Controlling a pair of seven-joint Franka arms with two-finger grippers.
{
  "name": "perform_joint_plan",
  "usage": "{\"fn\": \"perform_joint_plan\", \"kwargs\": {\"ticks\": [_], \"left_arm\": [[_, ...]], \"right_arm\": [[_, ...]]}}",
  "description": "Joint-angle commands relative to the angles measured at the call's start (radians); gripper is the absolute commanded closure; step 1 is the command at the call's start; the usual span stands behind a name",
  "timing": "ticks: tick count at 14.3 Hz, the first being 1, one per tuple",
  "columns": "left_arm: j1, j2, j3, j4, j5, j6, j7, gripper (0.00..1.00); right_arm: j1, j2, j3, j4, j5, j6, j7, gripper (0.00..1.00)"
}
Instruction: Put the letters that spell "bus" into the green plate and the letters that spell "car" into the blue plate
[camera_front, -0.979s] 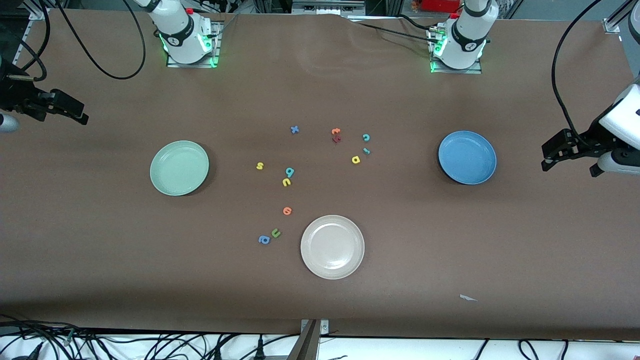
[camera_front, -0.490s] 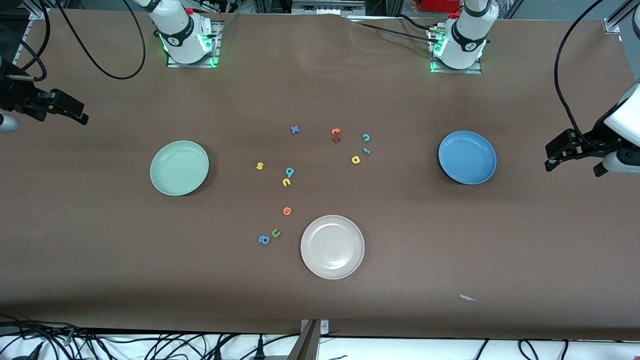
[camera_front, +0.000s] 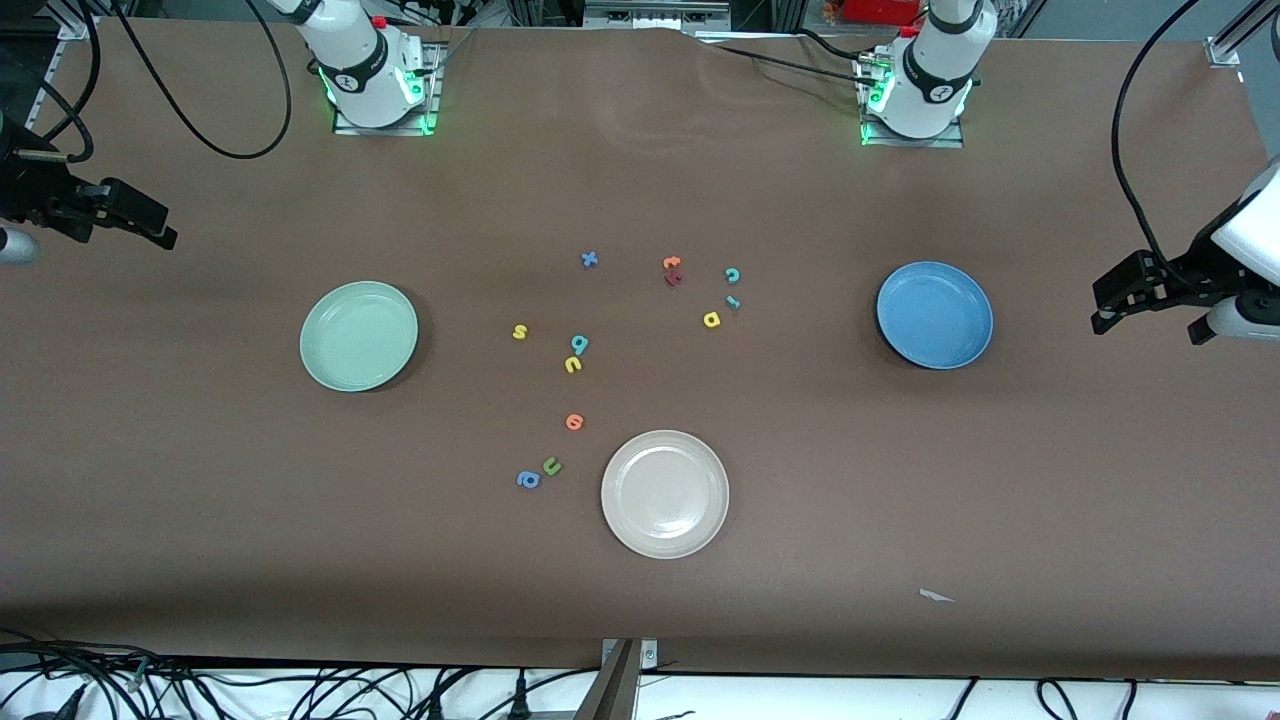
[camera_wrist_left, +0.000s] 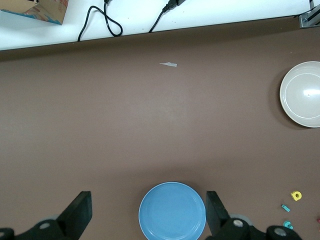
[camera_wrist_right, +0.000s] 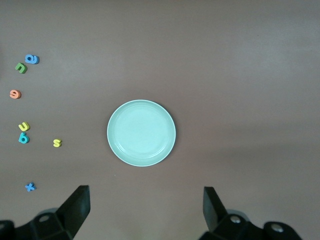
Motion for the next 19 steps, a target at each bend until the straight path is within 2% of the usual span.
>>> {"fn": "perform_joint_plan", "kwargs": {"ticks": [1, 11, 15, 17, 19], "left_arm": [[-0.004, -0.003, 0.001, 0.012, 0.023, -0.019, 0.013, 0.0], [-0.012, -0.003, -0.014, 0.012, 0.02, -0.019, 0.011, 0.0], [0.029, 0.003, 0.014, 0.008, 0.02, -0.021, 0.003, 0.0], [0.078, 0.012, 0.012, 0.008, 0.008, -0.021, 0.003, 0.0], [0.078, 0.011, 0.009, 0.008, 0.019, -0.021, 0.002, 0.0]], "right_arm": [[-0.004, -0.001, -0.001, 0.013, 0.002, -0.019, 0.0, 0.0], [-0.004, -0.001, -0.001, 0.013, 0.002, -0.024, 0.0, 0.0], [-0.004, -0.001, -0.007, 0.013, 0.002, -0.024, 0.0, 0.0], [-0.004, -0.001, -0.007, 0.013, 0.002, -0.024, 0.0, 0.0], [-0.004, -0.001, -0.007, 0.013, 0.002, -0.024, 0.0, 0.0]]}}
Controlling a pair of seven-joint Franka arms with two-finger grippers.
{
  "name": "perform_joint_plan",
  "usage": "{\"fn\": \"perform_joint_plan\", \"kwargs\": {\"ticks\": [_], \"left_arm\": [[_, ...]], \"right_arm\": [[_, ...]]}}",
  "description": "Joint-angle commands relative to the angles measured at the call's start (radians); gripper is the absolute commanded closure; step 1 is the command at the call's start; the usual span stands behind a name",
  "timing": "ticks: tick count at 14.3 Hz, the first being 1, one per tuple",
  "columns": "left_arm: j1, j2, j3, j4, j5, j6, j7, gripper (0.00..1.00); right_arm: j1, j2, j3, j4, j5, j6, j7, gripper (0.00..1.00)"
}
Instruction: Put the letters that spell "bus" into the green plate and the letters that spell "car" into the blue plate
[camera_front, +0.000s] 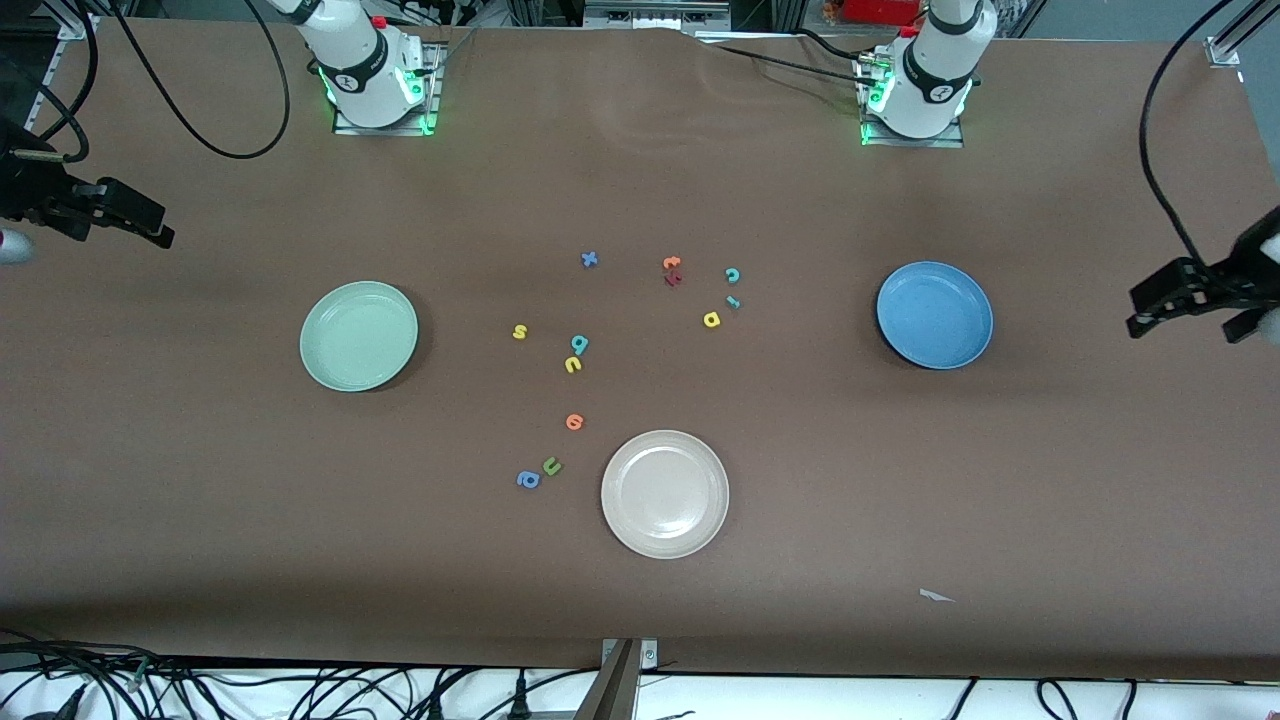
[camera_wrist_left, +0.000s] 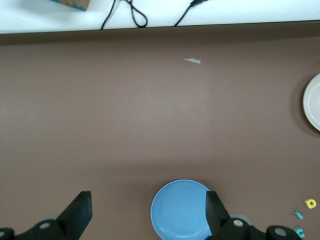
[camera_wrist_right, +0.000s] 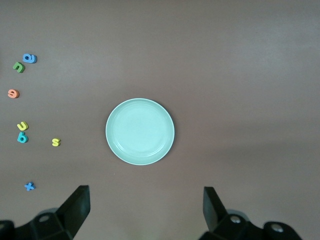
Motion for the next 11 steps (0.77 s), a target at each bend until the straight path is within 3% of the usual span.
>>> {"fn": "perform_joint_plan", "kwargs": {"ticks": [1, 11], "left_arm": [[0.005, -0.002, -0.004, 0.008, 0.02, -0.014, 0.001, 0.0], [0.03, 0.045, 0.001, 0.01, 0.025, -0.006, 0.004, 0.0]], "right_arm": [[-0.004, -0.001, 0.0, 0.013, 0.002, -0.017, 0.0, 0.0], [-0.004, -0.001, 0.0, 0.013, 0.002, -0.017, 0.0, 0.0]]}}
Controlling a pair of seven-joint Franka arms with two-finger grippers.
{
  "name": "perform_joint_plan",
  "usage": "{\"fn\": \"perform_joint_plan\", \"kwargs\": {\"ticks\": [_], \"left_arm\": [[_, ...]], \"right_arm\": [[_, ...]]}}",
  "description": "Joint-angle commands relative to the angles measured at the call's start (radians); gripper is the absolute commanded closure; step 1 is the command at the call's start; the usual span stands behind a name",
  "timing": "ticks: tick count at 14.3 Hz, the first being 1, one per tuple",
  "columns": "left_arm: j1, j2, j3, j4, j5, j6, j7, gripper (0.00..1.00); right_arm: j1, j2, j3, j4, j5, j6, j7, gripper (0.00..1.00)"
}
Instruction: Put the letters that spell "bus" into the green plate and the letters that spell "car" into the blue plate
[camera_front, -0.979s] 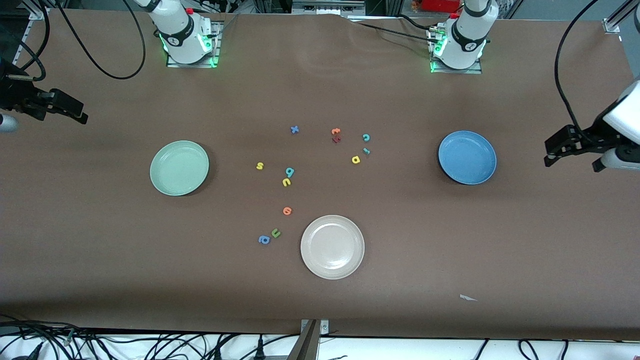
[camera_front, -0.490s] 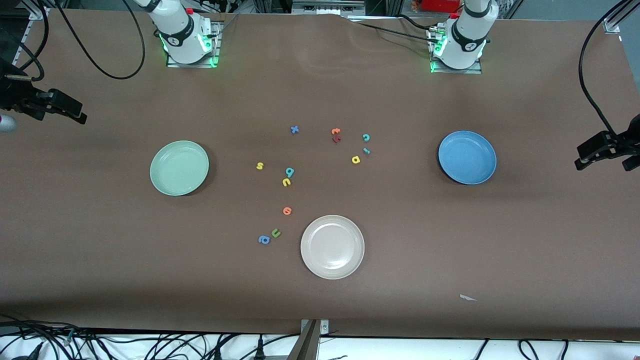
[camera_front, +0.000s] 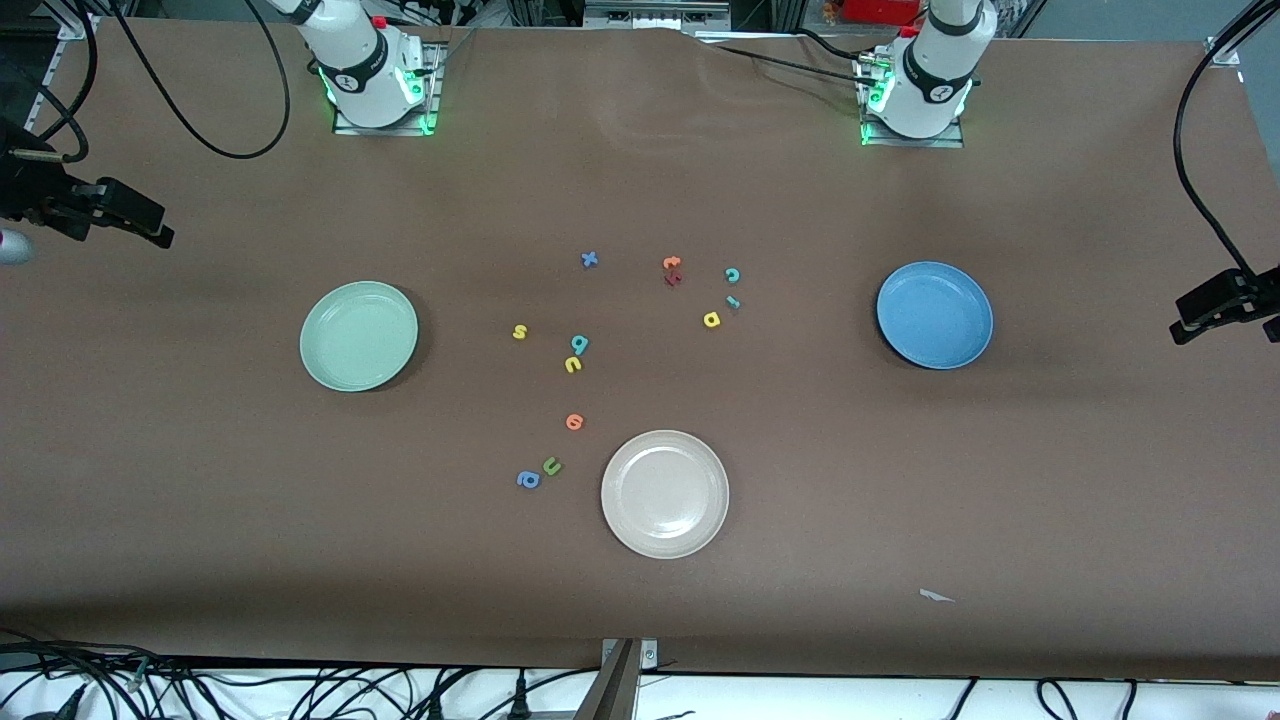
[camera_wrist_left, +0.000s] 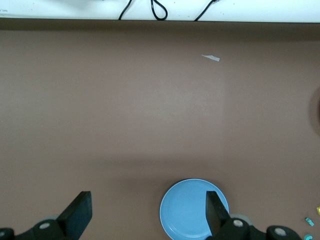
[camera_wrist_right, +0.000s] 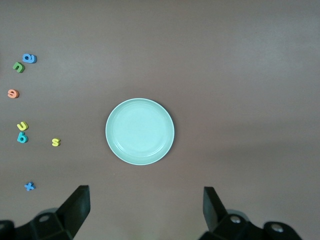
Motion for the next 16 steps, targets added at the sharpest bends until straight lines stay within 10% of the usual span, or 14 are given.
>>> {"fn": "perform_joint_plan", "kwargs": {"ticks": [1, 16], "left_arm": [[-0.015, 0.026, -0.006, 0.011, 0.023, -0.006, 0.005, 0.0], [0.053, -0.006, -0.027, 0.015, 0.07, -0.192, 0.017, 0.0]], "right_arm": [[-0.004, -0.001, 0.0, 0.013, 0.002, -0.017, 0.0, 0.0], [-0.005, -0.001, -0.001, 0.013, 0.004, -0.017, 0.0, 0.0]]}}
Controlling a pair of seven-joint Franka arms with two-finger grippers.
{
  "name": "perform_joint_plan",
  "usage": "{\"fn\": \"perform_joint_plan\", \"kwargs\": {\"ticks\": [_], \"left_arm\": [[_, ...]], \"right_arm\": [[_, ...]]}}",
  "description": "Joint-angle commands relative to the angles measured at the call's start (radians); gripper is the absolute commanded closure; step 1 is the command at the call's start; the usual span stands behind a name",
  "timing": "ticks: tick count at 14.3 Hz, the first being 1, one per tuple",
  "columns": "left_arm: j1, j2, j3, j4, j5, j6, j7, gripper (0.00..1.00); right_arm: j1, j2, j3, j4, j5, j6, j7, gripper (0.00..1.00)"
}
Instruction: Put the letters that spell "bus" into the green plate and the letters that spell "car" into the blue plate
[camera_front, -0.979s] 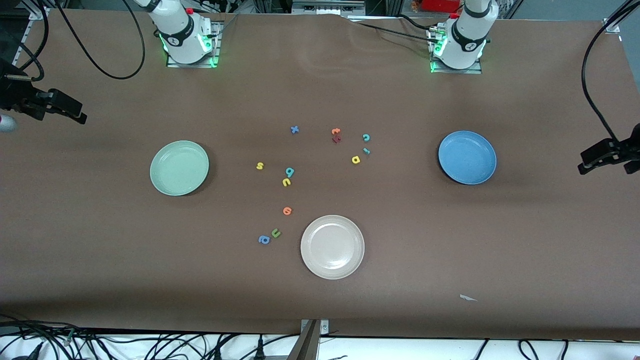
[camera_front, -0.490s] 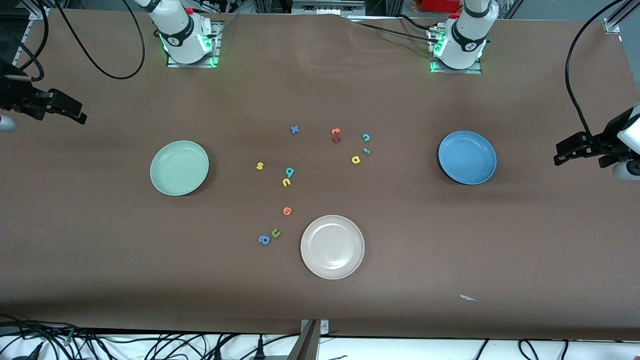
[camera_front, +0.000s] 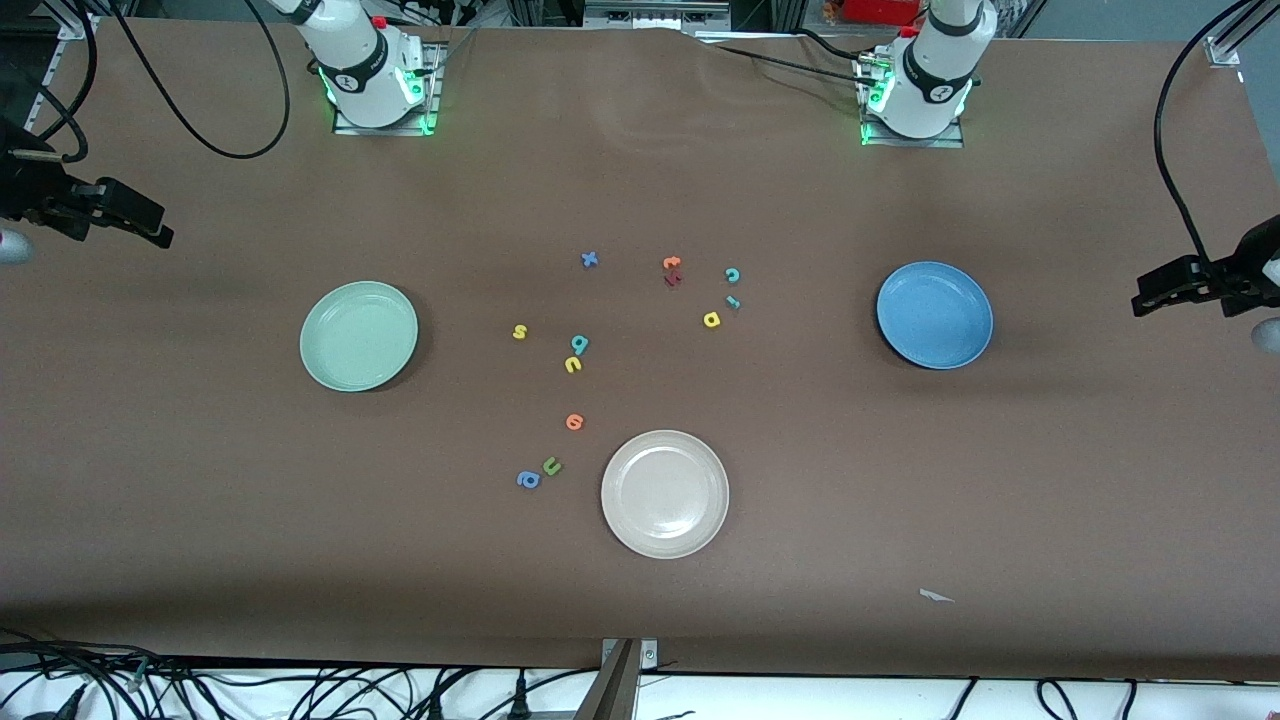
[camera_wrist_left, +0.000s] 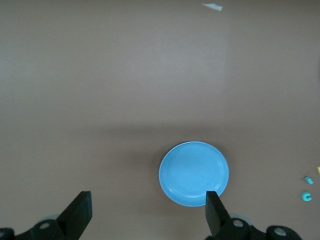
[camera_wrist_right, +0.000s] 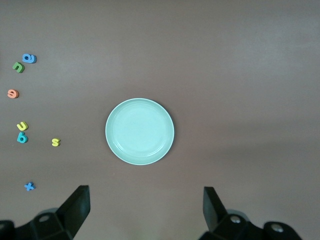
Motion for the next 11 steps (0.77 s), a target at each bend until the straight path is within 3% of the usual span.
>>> {"fn": "perform_joint_plan", "kwargs": {"ticks": [1, 11], "left_arm": [[0.021, -0.012, 0.03, 0.01, 0.016, -0.026, 0.011, 0.0], [0.053, -0.003, 0.027, 0.0, 0.018, -0.021, 0.001, 0.0]], "right_arm": [[-0.005, -0.001, 0.0, 0.013, 0.002, -0.016, 0.0, 0.0], [-0.005, -0.001, 0.0, 0.013, 0.002, -0.016, 0.0, 0.0]]}}
